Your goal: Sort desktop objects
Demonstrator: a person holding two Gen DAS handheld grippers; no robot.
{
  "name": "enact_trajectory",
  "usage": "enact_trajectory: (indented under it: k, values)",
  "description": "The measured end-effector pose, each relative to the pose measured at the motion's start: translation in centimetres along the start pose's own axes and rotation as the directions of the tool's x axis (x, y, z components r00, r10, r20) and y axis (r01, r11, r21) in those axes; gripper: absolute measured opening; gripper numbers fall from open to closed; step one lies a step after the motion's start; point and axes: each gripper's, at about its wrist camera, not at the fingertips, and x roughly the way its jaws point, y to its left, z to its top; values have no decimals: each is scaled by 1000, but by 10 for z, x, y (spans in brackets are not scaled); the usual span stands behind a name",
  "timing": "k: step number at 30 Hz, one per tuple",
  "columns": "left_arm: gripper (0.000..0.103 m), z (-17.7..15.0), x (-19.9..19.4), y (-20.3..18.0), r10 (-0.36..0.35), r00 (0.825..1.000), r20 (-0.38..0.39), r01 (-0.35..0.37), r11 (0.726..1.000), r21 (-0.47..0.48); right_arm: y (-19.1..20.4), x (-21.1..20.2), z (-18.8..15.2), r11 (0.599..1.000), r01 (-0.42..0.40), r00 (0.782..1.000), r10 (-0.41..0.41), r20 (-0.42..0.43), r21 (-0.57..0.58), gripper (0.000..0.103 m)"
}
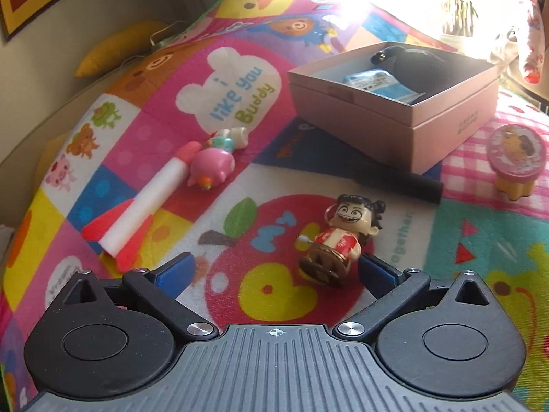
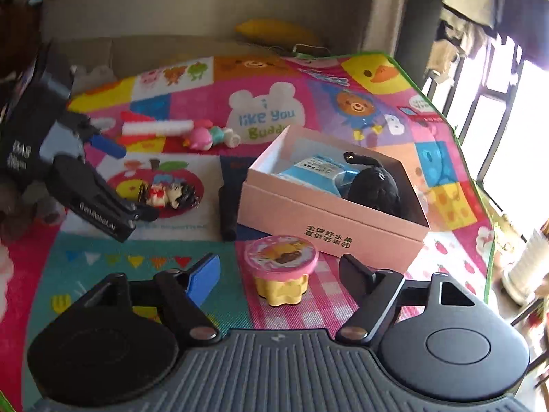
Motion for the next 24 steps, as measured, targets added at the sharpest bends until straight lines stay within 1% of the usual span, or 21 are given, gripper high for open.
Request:
enact_trajectory:
  k: [2, 5, 6, 7, 8, 9, 11, 12, 13, 14, 16, 17, 19, 21, 22, 24]
  values:
    - [103, 2, 7, 7, 50, 999, -3, -50, 999, -1, -22, -4, -3, 989, -23, 1000, 23, 2, 148, 83]
    - [103, 8, 11, 20, 130, 992, 3, -130, 991, -27, -55, -2, -13, 944, -22, 1000, 25, -5, 328, 87]
    - [103, 10, 6, 24, 123, 992, 33, -122, 991, -47, -64, 0, -17, 926, -16, 1000, 21, -9, 376, 89]
    - [103, 13, -1, 27, 78, 994, 76, -74, 996, -58, -70, 2, -21, 912, -10, 1000, 16, -12, 410, 89]
    - [103, 15, -9, 27, 1, 992, 122, 6, 998, -55, -77, 5, -25, 897, -9, 1000, 17, -15, 443, 89]
    - [103, 19, -16, 24, -79, 985, 153, 85, 996, -36, -82, 7, -29, 882, -17, 999, 28, -16, 472, 89]
    - [103, 26, -20, 9, -225, 960, 166, 221, 974, 40, -91, 15, -36, 848, -40, 998, 57, -16, 529, 93]
    - [103, 28, -19, -2, -271, 949, 164, 261, 962, 82, -93, 19, -39, 833, -45, 998, 67, -20, 551, 98]
    - [103, 30, -16, -13, -302, 940, 156, 286, 951, 120, -93, 24, -42, 822, -48, 997, 74, -22, 567, 98]
    - [103, 32, -11, -24, -322, 936, 141, 300, 941, 157, -93, 28, -43, 815, -56, 996, 83, -20, 576, 98]
    - [103, 37, 4, -41, -337, 935, 110, 312, 929, 198, -94, 32, -45, 802, -76, 995, 99, -7, 593, 98]
    - [103, 39, 12, -47, -343, 934, 97, 319, 926, 201, -95, 33, -45, 799, -82, 995, 103, -2, 596, 98]
    - [103, 44, 27, -51, -363, 929, 73, 346, 921, 182, -100, 31, -40, 808, -78, 996, 85, 16, 584, 98]
    - [103, 47, 38, -51, -390, 919, 54, 379, 914, 148, -109, 30, -27, 828, -43, 999, 38, 20, 559, 98]
    - [103, 47, 42, -49, -406, 913, 46, 398, 909, 127, -116, 31, -18, 832, -19, 1000, 9, 21, 554, 99]
    - [103, 46, 46, -48, -445, 895, 35, 440, 893, 98, -133, 38, -5, 827, 6, 999, -28, 30, 562, 103]
